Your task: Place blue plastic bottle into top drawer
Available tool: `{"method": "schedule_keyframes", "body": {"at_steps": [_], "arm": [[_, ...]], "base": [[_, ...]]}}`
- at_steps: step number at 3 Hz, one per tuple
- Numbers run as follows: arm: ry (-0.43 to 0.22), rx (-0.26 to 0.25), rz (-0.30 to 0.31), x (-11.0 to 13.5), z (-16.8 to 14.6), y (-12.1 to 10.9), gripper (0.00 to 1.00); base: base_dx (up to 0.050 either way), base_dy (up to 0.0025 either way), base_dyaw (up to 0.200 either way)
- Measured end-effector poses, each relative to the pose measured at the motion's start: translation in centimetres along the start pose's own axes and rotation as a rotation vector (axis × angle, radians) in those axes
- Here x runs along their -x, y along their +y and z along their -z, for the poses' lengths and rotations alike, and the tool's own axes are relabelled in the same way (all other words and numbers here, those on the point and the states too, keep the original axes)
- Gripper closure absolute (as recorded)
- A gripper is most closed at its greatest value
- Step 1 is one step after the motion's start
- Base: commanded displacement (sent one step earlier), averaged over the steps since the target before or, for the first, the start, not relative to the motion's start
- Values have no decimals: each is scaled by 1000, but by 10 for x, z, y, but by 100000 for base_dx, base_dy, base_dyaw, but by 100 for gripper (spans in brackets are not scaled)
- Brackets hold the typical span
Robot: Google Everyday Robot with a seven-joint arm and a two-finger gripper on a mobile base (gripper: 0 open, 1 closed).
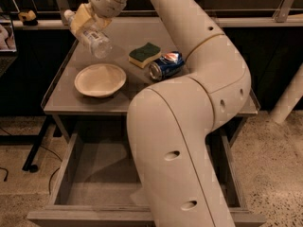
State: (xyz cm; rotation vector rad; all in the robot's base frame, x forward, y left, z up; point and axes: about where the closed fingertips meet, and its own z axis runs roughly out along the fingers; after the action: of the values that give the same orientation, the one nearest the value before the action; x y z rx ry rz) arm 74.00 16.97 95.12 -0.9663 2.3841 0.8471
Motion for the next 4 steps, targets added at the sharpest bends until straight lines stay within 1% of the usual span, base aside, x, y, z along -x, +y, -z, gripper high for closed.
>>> {"method": "schedule_keyframes", "body": {"at_steps": [1,2,3,4], "arm": [[29,14,11,-9,12,13,100],[34,5,-25,-22,34,21,100],[11,1,-75,-42,54,29,100],[-92,-15,-108,-55,82,41,100]], "base": [[0,0,0],[0,0,0],[0,0,0],[0,0,0]]}}
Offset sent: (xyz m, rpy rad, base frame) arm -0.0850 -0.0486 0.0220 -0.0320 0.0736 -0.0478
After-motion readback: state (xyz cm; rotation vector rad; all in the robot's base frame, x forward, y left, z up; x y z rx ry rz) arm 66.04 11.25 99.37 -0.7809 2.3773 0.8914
